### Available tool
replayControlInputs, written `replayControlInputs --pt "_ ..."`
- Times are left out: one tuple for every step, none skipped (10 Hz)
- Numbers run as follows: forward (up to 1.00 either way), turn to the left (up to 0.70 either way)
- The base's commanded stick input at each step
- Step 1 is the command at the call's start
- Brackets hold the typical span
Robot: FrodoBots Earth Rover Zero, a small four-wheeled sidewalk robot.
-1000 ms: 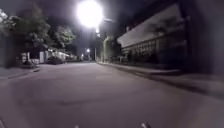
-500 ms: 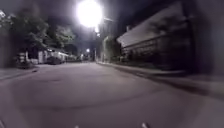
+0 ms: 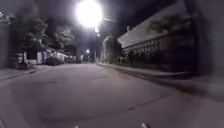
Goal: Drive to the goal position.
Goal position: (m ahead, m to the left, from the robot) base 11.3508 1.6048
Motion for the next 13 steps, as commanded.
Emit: replayControlInputs --pt "0.50 0.00" --pt "0.50 0.00" --pt "0.50 0.27" --pt "0.50 0.50" --pt "0.50 0.27" --pt "0.50 0.00" --pt "0.50 0.00" --pt "0.50 0.00" --pt "0.50 0.00" --pt "0.50 0.00" --pt "0.50 0.00" --pt "0.50 0.38" --pt "0.50 0.28"
